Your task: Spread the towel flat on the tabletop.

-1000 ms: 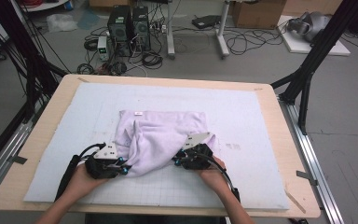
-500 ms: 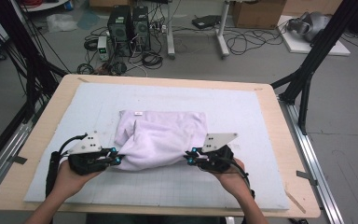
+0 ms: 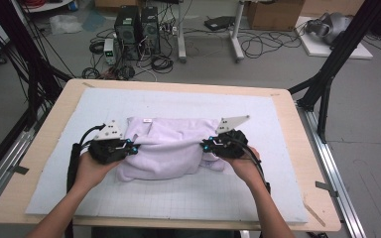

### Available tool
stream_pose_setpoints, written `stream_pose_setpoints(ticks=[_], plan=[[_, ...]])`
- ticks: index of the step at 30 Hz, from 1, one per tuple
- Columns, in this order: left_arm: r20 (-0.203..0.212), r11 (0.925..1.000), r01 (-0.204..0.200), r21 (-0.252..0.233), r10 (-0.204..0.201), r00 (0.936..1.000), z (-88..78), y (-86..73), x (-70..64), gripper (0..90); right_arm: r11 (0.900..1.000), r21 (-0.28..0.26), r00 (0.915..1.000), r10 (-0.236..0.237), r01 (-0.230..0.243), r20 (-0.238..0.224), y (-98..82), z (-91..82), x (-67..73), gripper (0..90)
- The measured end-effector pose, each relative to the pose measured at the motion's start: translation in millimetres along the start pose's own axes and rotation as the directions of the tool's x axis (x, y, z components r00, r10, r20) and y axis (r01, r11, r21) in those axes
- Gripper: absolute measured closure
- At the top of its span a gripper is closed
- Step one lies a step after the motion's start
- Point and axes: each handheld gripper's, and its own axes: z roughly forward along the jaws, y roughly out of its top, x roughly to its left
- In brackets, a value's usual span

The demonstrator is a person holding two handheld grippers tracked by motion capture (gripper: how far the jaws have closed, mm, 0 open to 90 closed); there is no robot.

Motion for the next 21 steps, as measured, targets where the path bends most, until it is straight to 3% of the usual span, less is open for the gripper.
stream_pose_setpoints(ticks=[2,4,6,8,10,13,17,21], plan=[[-0.013,0.9990,0.040,0.019,-0.040,0.9991,15.2,-2.8,10.9,83.6,0.999,0.027,0.9993,0.035,-0.036,0.009,-1.9,16.6,-14.4,83.6],[-0.040,0.9970,0.052,0.057,-0.050,0.9980,28.3,-8.0,18.8,83.5,0.997,0.044,0.9975,0.071,-0.071,0.007,-5.5,30.3,-25.8,83.4],[-0.027,0.9933,0.076,0.087,-0.074,0.9969,39.2,-13.4,25.2,83.0,0.994,0.058,0.9957,0.093,-0.092,0.000,-9.3,40.9,-32.6,82.7],[-0.022,0.9926,0.082,0.090,-0.081,0.9965,40.0,-14.1,26.7,80.5,0.992,0.069,0.9947,0.103,-0.103,-0.001,-11.7,46.7,-35.5,79.1],[-0.016,0.9946,0.077,0.069,-0.076,0.9970,33.1,-12.6,26.7,74.9,0.993,0.059,0.9951,0.099,-0.099,0.005,-11.3,44.8,-34.0,74.2],[-0.013,0.9960,0.084,0.031,-0.083,0.9964,19.2,-10.1,24.5,66.2,0.997,0.004,0.9963,0.083,-0.083,0.024,-10.1,30.2,-26.1,69.7],[-0.010,0.9987,0.048,0.014,-0.048,0.9988,-3.8,-10.2,17.8,58.1,0.996,-0.068,0.9978,0.052,-0.049,0.040,-12.7,5.2,-9.3,63.8],[-0.016,0.9995,0.025,-0.017,-0.026,0.9995,-25.3,-19.2,8.7,52.2,0.997,-0.067,0.9996,0.028,-0.027,0.010,-18.7,-6.8,9.0,58.3]])
